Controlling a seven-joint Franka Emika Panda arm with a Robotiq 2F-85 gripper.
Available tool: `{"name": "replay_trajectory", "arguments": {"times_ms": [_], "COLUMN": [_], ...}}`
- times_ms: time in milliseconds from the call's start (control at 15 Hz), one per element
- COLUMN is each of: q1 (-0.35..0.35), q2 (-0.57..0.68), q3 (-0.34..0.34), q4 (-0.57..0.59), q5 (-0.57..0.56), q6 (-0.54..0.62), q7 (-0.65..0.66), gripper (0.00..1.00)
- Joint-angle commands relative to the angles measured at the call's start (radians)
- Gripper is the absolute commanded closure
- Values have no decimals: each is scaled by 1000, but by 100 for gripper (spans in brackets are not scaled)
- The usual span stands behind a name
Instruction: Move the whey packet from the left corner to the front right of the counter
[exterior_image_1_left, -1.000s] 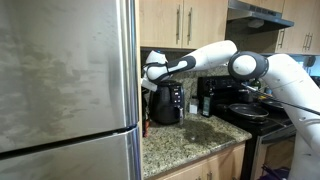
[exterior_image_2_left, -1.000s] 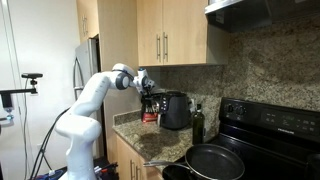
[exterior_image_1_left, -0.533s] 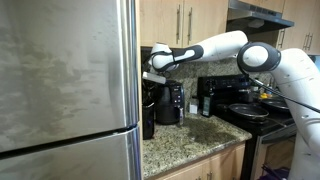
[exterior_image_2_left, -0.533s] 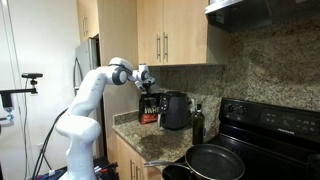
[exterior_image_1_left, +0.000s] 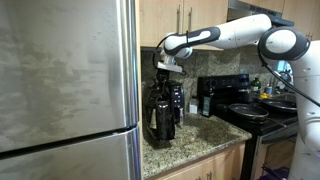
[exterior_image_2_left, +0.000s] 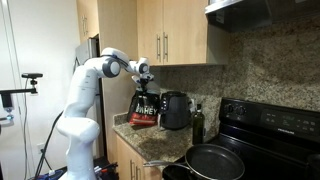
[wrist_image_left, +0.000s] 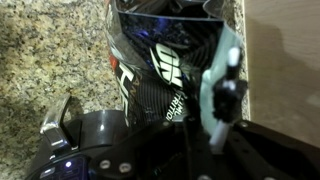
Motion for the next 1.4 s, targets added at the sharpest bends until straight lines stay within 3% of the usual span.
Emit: {"name": "replay_trajectory", "arguments": {"times_ms": [0,467,867,1067,1133,1333], "q1": [-82,-186,-239,-276,-313,-400], "q2": [-200,-495,-724,-797,-845,-910], "q3": [24,-22,-85,-75,-119,-134], "q4": [-195,-496,-653,-702,-685,-689], "q5": [143,421,591,619,586,536], "q6": [28,30,3,16,-61,-84], "q7": [-107,-266,-269,-193,-182,-94], "gripper": [100,100,100,100,100,100]}}
